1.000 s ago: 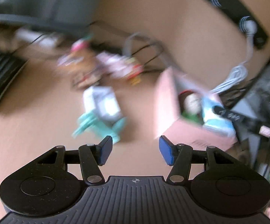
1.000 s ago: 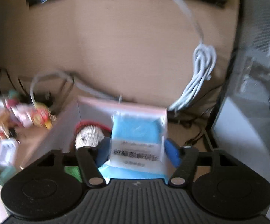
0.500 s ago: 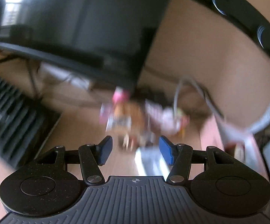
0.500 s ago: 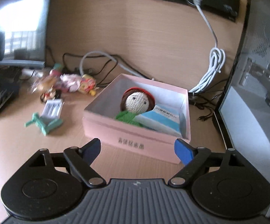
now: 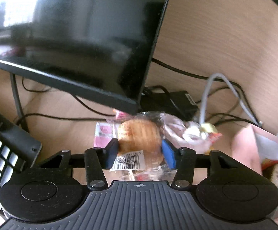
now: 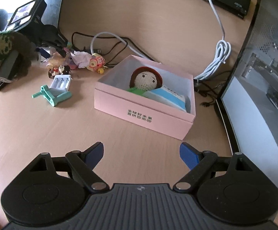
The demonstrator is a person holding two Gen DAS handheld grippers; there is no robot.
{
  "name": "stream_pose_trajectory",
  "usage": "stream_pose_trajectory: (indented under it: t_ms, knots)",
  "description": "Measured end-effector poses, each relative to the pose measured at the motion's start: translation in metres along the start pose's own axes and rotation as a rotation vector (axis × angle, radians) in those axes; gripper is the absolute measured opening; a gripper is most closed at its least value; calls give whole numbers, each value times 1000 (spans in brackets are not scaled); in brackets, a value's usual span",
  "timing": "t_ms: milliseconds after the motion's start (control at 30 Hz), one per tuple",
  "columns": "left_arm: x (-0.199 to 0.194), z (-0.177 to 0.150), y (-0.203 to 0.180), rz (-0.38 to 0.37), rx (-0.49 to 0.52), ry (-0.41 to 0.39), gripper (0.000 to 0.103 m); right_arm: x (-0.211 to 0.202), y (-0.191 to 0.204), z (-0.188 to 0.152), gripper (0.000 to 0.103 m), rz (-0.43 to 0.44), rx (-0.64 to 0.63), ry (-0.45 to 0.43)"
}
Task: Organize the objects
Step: 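Grasp the packaged bread bun with the left tool while the right tool grasps the white battery holder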
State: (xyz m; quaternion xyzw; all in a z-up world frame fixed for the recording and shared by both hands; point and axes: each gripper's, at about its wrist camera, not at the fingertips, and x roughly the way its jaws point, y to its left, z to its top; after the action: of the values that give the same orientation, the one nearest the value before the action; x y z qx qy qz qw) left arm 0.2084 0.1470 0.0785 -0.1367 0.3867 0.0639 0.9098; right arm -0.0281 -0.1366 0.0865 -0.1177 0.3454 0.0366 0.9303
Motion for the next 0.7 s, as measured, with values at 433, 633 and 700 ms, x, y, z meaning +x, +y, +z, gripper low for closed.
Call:
stream_pose_trajectory:
  t_ms: [433, 633, 700]
  knots:
    - [-126, -99, 60, -168, -50, 53, 42, 26, 42, 29, 87, 188, -122, -29]
    - [-174, -126, 100, -136, -165, 23, 41, 61, 67, 75, 87, 337, -106, -31]
    - [-185, -130, 108, -121, -168, 11, 41, 82, 78, 95, 87, 378, -84, -19]
